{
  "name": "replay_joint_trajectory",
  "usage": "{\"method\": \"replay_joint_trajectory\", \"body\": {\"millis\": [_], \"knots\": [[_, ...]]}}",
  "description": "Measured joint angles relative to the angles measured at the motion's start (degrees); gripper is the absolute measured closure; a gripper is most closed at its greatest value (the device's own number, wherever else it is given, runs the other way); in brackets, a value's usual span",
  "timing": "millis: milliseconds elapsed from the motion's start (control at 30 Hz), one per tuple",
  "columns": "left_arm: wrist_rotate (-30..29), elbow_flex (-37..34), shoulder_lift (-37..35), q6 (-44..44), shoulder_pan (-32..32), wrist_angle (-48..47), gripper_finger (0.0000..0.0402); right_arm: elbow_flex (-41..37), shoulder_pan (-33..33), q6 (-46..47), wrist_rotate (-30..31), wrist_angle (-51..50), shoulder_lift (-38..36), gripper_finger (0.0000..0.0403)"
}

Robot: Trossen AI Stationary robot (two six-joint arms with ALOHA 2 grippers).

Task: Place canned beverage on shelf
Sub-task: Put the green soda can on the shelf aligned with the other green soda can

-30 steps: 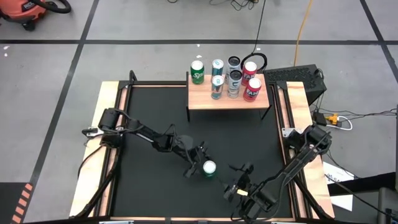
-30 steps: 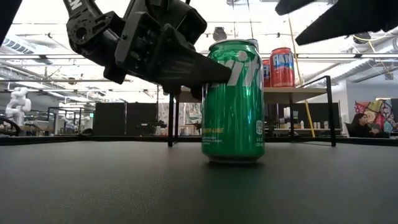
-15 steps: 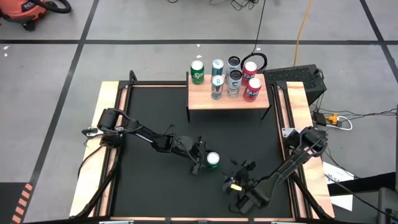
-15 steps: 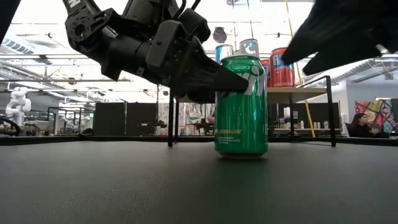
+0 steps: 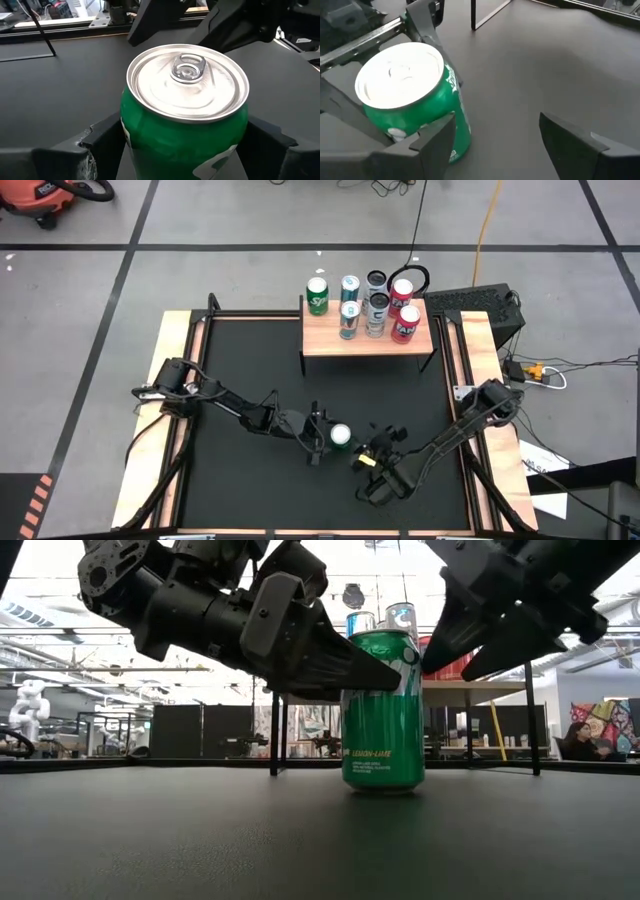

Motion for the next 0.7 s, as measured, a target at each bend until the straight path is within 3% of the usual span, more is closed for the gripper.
{"method": "replay_joint_trajectory", "body": {"millis": [267,500,700], "knots": [[-0.83,-0.16,-0.57,-1.8,0.04,-1.02,0.0088,-0.02,-3.06,-11.89,-0.54,3.81,-0.09,0.013],[-6.63,-0.27,-6.93,-2.14,-0.23,-12.7,0.0054,0.0,-4.69,-14.95,-0.3,4.22,-0.02,0.013],[-7.01,-0.27,-10.28,-2.52,-0.28,-17.77,0.003,0.0,-5.5,-15.32,0.18,1.96,-0.07,0.013]]}}
